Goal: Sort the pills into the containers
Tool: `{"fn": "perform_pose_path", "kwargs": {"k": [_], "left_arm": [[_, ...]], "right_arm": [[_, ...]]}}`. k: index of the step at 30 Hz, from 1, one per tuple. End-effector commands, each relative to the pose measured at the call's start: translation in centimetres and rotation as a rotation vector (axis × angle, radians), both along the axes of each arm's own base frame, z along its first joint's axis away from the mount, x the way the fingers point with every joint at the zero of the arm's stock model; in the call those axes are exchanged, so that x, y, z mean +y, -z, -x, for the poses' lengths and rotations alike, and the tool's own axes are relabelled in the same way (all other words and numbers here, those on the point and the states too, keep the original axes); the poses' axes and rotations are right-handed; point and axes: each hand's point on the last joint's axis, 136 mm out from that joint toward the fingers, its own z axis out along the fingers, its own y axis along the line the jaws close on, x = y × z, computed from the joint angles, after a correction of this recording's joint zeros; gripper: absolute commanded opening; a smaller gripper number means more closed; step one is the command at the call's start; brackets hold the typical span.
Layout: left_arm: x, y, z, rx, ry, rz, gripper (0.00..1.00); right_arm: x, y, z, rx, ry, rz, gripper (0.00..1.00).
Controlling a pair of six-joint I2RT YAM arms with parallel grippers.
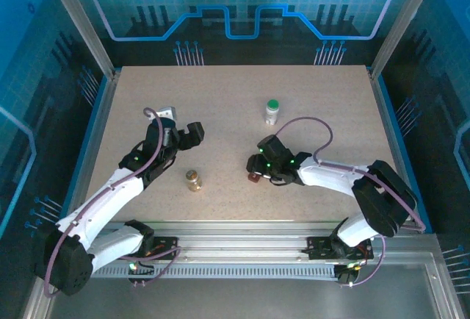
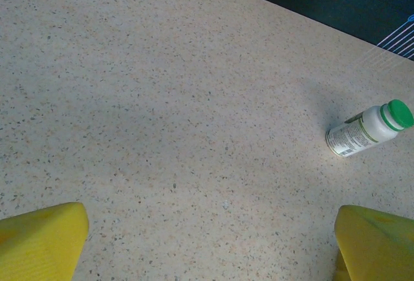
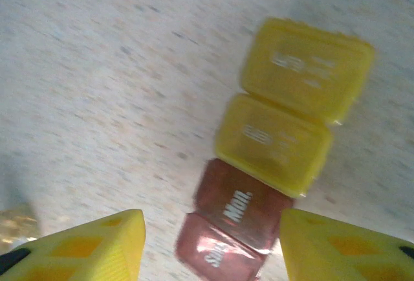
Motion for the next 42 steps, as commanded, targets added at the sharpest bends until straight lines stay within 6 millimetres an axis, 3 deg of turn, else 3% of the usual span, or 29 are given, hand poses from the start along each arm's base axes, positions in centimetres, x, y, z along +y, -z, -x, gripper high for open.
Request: {"fn": "perform_pose_path", "kwargs": {"k": [1, 6, 7, 11, 13, 17, 19, 27, 35, 42], "left_arm": [[-0.9, 0.5, 0.1, 0.026, 0.024, 0.020, 0.99], [-1.3, 1.0, 0.0, 0.061, 0.045, -0.001, 0.99], [-1.3, 1.0, 0.1, 0.063, 0.046, -0.003, 0.99], [-1.5, 1.0, 0.1, 0.060, 0.051, -0.004, 0.99], [-1.5, 1.0, 0.1, 0.060, 0.052, -0.008, 0.99], [-1.5, 0.8, 0.0, 0.061, 0.049, -0.014, 0.99], [-1.6, 0.7, 0.1, 0.061, 0.052, -0.014, 0.99], [-1.8, 0.5, 0.6, 0.061, 0.065, -0.020, 0.99], [-2.2, 0.5, 0.4, 0.063, 0.075, -0.013, 0.99], [-2.2, 0.5, 0.4, 0.061, 0.076, -0.014, 0.99]], "right_arm": [[2.6, -3.4, -2.4, -0.108, 0.012, -0.101, 0.58], [-1.1, -3.9, -2.9, -0.151, -0.074, 0.102, 0.61], [-2.0, -4.9, -3.6, -0.182, -0.109, 0.141, 0.61], [-3.0, -7.0, -4.4, -0.266, -0.403, 0.217, 0.68], [-3.6, -6.9, -4.3, -0.245, -0.546, 0.272, 0.68], [-4.8, -5.3, -4.9, -0.169, -0.661, 0.296, 0.67], [-4.1, -5.0, -5.3, -0.166, -0.684, 0.212, 0.64], [-4.2, -1.9, -6.6, -0.139, -0.715, 0.283, 0.61], [-3.2, 1.6, -5.0, -0.058, -0.783, 0.333, 0.61], [-2.3, 3.5, -4.0, 0.015, -0.821, 0.406, 0.61]]}}
